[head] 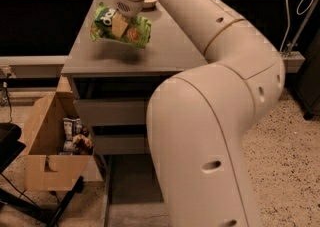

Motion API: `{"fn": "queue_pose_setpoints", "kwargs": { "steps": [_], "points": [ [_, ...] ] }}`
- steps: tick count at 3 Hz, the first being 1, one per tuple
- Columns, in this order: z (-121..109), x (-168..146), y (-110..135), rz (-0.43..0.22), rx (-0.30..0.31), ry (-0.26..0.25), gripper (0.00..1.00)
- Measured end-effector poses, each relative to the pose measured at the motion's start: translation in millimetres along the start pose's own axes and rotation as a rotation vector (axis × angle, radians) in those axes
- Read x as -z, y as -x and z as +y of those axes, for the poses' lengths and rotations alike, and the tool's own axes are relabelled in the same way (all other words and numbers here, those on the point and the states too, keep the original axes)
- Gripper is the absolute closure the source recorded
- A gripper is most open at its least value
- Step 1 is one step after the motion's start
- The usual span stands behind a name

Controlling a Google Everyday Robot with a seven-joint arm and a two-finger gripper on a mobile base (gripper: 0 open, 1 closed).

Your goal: Place green rice chip bag into bottom drawer

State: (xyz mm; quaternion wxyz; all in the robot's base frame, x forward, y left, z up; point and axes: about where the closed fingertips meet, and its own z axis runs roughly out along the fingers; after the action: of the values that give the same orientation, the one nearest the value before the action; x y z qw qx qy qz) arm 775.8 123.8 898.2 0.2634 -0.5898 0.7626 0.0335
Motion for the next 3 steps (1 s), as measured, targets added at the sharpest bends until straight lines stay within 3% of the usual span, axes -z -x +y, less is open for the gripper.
{"fn": "queue_pose_setpoints", "kwargs": {
  "steps": [1, 2, 3],
  "points": [
    [6.0, 83.3, -28.3, 0.034, -0.031, -0.046, 1.00],
    [31.9, 119.4, -74.8, 0.060, -0.130, -0.021, 1.00],
    [70.0, 159.8, -114.7, 0.008, -0.275, -0.003, 1.00]
  ]
}}
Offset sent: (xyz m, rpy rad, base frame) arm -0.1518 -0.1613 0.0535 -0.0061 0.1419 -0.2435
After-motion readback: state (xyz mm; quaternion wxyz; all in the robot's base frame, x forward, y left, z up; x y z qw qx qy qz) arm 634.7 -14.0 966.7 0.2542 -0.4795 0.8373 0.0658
